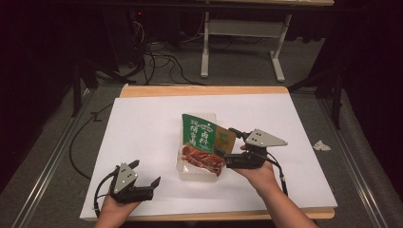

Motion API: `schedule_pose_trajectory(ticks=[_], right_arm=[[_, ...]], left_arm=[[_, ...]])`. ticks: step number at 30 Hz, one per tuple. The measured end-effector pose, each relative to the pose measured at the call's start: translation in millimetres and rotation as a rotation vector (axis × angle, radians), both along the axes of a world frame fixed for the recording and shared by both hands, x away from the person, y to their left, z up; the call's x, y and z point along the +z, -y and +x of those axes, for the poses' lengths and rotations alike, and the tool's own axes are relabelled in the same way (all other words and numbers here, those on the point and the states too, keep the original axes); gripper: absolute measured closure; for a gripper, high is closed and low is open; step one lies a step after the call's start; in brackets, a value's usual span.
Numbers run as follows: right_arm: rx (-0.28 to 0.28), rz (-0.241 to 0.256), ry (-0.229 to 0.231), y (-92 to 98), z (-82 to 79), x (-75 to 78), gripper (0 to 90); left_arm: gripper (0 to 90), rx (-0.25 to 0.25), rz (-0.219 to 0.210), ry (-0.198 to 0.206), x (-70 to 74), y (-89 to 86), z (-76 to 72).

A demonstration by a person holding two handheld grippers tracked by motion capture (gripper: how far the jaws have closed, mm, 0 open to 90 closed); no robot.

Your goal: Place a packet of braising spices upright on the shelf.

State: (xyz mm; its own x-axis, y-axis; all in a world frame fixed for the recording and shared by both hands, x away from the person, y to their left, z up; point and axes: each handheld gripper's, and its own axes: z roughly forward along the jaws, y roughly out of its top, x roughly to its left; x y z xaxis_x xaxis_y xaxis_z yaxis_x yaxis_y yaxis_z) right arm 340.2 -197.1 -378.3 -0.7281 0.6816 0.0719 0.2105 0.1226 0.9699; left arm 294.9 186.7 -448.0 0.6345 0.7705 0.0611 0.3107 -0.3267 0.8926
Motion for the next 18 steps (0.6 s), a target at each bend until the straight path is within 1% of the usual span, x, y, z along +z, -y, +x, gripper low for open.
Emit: schedule_pose_trajectory(ticks=[1, 3, 5, 6, 7, 8, 9, 11, 12, 13, 15, 16, 17, 18], right_arm=[[0.000, 0.000, 0.000, 0.0, 0.0, 0.0, 15.1], [-0.025, -0.011, 0.005, 9.4, -4.6, 2.5, 15.1], [-0.026, -0.006, 0.006, 16.6, -7.5, 3.4, 14.7], [-0.026, -0.006, 0.006, 16.6, -7.5, 3.4, 14.7], [-0.034, 0.002, 0.011, 26.8, -11.6, 3.7, 14.6], [-0.036, 0.001, 0.013, 30.7, -12.9, 3.7, 14.6], [-0.036, 0.001, 0.013, 30.7, -12.9, 3.7, 14.6], [-0.040, 0.003, 0.013, 42.3, -16.7, 2.7, 14.7], [-0.048, 0.000, 0.008, 53.2, -20.9, 1.5, 14.7], [-0.048, 0.000, 0.008, 53.2, -20.9, 1.5, 14.7], [-0.066, 0.007, 0.008, 64.4, -24.6, -0.4, 14.8], [-0.094, 0.012, -0.001, 76.2, -28.4, -2.6, 15.0], [-0.094, 0.012, -0.001, 76.2, -28.4, -2.6, 15.0], [-0.126, 0.016, -0.004, 88.6, -31.2, -6.0, 15.3]], left_arm=[[8.1, 0.000, 0.000, 0.000, 0.0, 0.0, 0.0], [8.0, 0.003, -0.001, -0.003, -0.5, -0.6, 0.6], [7.9, 0.007, -0.007, -0.007, -0.6, -1.4, 0.9], [7.8, 0.007, -0.007, -0.007, -0.6, -1.4, 0.9], [7.8, 0.009, -0.010, -0.008, -0.6, -1.8, 0.9], [7.8, 0.010, -0.011, -0.008, -0.7, -2.0, 0.9], [7.8, 0.010, -0.011, -0.008, -0.7, -2.0, 0.9], [7.8, 0.012, -0.010, -0.009, -0.9, -2.1, 0.9], [7.8, 0.014, -0.009, -0.010, -1.1, -2.2, 1.0], [7.8, 0.014, -0.009, -0.010, -1.1, -2.2, 1.0], [7.8, 0.015, -0.011, -0.012, -1.4, -2.3, 1.1], [7.8, 0.015, -0.009, -0.013, -1.4, -2.5, 1.3], [7.8, 0.016, -0.010, -0.014, -1.7, -2.3, 1.4], [7.8, 0.017, -0.010, -0.017, -2.0, -2.3, 1.3]])
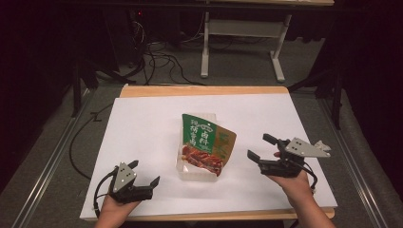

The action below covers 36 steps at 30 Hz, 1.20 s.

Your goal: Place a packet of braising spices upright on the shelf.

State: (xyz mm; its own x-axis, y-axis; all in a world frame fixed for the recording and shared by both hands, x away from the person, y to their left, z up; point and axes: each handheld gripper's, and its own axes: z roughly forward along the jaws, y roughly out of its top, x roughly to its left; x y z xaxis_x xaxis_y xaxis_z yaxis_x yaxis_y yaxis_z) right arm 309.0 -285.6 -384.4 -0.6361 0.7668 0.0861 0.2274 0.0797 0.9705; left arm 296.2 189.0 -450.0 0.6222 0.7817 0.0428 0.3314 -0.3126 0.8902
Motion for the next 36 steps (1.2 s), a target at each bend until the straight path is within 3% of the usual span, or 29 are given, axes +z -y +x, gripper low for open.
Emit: schedule_pose_trajectory(ticks=[3, 4, 5, 9, 13, 19, 26, 36], right_arm=[[-0.034, 0.000, -0.005, 12.4, -1.7, -4.6, 15.4], [-0.073, -0.002, -0.015, 24.6, -3.4, -10.3, 15.5], [-0.073, -0.002, -0.015, 24.6, -3.4, -10.3, 15.5], [-0.159, -0.012, -0.039, 51.8, -8.7, -24.5, 15.4], [-0.234, -0.023, -0.034, 77.2, -19.4, -33.4, 15.3], [-0.303, -0.045, -0.037, 96.0, -26.5, -47.1, 14.1], [-0.271, -0.070, -0.065, 87.0, -21.3, -53.8, 14.1], [-0.280, -0.063, -0.085, 86.6, -19.1, -57.5, 14.7]], left_arm=[[7.8, 0.001, -0.001, -0.001, -0.1, 0.1, -0.2], [7.8, 0.002, 0.000, -0.001, 0.1, 0.2, -0.4], [7.8, 0.003, 0.001, 0.000, 0.2, 0.3, -0.5], [7.8, 0.004, 0.001, -0.004, -0.8, 0.4, -0.6], [7.8, 0.006, 0.003, -0.006, -1.9, 0.3, -0.5], [7.6, -0.005, 0.015, -0.011, -4.0, 2.6, 0.9], [7.2, -0.016, 0.026, -0.012, -4.5, 5.7, 0.9], [7.2, -0.012, 0.016, -0.003, -2.8, 0.7, -0.6]])
